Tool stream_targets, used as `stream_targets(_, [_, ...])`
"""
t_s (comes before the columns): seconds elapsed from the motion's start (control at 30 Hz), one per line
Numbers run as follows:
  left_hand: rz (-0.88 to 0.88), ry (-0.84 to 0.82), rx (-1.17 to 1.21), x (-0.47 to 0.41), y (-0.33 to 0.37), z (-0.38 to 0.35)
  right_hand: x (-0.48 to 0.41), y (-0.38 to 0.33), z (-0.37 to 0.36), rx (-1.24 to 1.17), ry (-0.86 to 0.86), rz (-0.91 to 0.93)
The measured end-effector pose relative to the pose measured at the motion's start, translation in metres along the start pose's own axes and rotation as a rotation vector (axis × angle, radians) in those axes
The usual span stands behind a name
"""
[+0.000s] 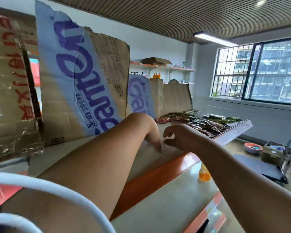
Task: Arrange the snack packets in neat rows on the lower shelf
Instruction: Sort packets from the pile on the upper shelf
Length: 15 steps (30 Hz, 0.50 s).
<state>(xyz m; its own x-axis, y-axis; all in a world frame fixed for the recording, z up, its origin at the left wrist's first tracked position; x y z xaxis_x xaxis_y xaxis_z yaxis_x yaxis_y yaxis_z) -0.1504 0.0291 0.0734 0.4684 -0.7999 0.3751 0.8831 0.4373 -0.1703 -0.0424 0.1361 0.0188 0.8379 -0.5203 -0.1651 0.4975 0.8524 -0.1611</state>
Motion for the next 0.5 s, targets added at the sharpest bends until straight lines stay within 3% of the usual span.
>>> stream_targets(0.1, [0.005, -0.015, 0.036, -0.008, 0.005, 0.004, -0.018, 0.031, 0.004, -0.119, 0.131, 0.016])
stream_targets(0.17, [0.002, 0.013, 0.102, -0.011, 0.011, 0.011, -0.033, 0.056, 0.009, -0.143, 0.130, -0.020])
stream_targets(0.3, [0.007, 0.008, 0.172, -0.025, 0.022, 0.026, -0.062, 0.098, 0.024, -0.061, 0.008, -0.042])
stream_targets(0.5, [0.060, -0.025, 0.357, -0.065, 0.043, 0.051, -0.089, 0.122, 0.043, 0.252, -0.275, 0.045])
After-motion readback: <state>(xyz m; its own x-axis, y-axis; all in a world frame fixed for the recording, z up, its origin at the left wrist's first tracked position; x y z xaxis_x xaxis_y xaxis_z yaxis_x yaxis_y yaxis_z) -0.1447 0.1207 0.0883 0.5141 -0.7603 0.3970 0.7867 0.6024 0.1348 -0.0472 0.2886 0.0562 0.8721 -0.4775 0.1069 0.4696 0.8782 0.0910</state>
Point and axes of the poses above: each hand's wrist, its own x-axis away from the middle knuckle, its own z-axis out of the back of the hand, y = z × x, the point moved 1 cm from there along -x, towards the middle knuckle, and after that the axes turned 6 degrees about -y, right-handed, at the moved point
